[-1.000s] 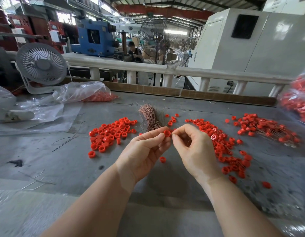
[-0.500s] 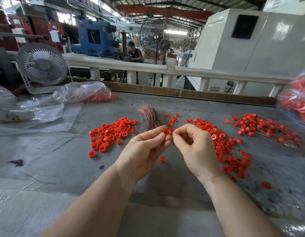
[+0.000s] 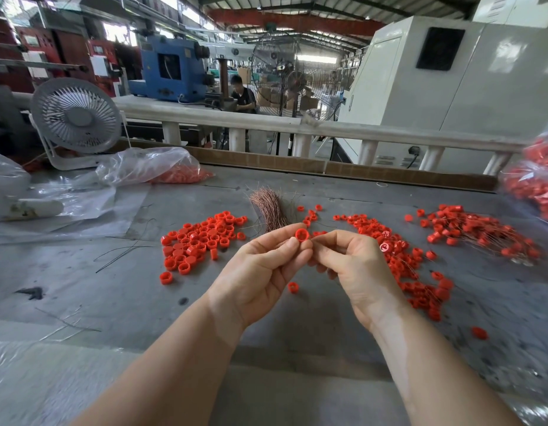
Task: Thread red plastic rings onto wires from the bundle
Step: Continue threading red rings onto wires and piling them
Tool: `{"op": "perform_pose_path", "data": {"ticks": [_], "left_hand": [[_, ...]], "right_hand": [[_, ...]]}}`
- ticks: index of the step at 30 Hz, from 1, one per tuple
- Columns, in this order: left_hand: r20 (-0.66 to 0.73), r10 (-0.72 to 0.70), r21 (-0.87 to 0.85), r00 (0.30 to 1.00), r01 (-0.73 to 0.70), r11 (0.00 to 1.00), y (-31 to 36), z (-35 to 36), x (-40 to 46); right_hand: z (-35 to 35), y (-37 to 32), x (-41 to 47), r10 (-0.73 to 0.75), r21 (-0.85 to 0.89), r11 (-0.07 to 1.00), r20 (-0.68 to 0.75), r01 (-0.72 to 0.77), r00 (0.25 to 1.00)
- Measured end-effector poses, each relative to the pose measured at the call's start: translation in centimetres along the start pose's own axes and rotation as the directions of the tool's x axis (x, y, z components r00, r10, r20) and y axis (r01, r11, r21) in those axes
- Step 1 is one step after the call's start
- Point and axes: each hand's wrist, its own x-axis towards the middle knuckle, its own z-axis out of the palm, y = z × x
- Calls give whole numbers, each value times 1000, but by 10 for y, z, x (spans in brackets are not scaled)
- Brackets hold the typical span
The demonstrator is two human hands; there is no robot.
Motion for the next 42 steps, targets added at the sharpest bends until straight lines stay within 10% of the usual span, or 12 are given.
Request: {"op": "perform_pose_path", "data": {"ticks": [20, 25, 28, 32, 42], "left_hand": [[-35, 9, -33, 999, -10, 999, 1, 1, -2], [-196, 104, -53, 975, -117, 992, 1, -2, 2], [-268, 155, -41, 951, -172, 984, 3, -4, 3], [-323, 190, -32, 927, -212, 977, 4, -5, 3], [-311, 193, -27, 930, -212, 977, 4, -5, 2]], "right_hand": [[-1, 8, 0, 24, -43, 999, 66, -22, 998], [-2, 9, 2, -326, -466, 855, -146, 225, 934], [0, 9, -1, -461, -575, 724, 9, 381, 887], [6, 15, -5, -306, -660, 636, 259, 400, 916], [4, 15, -7, -135, -785, 530, 294, 320, 946]]}}
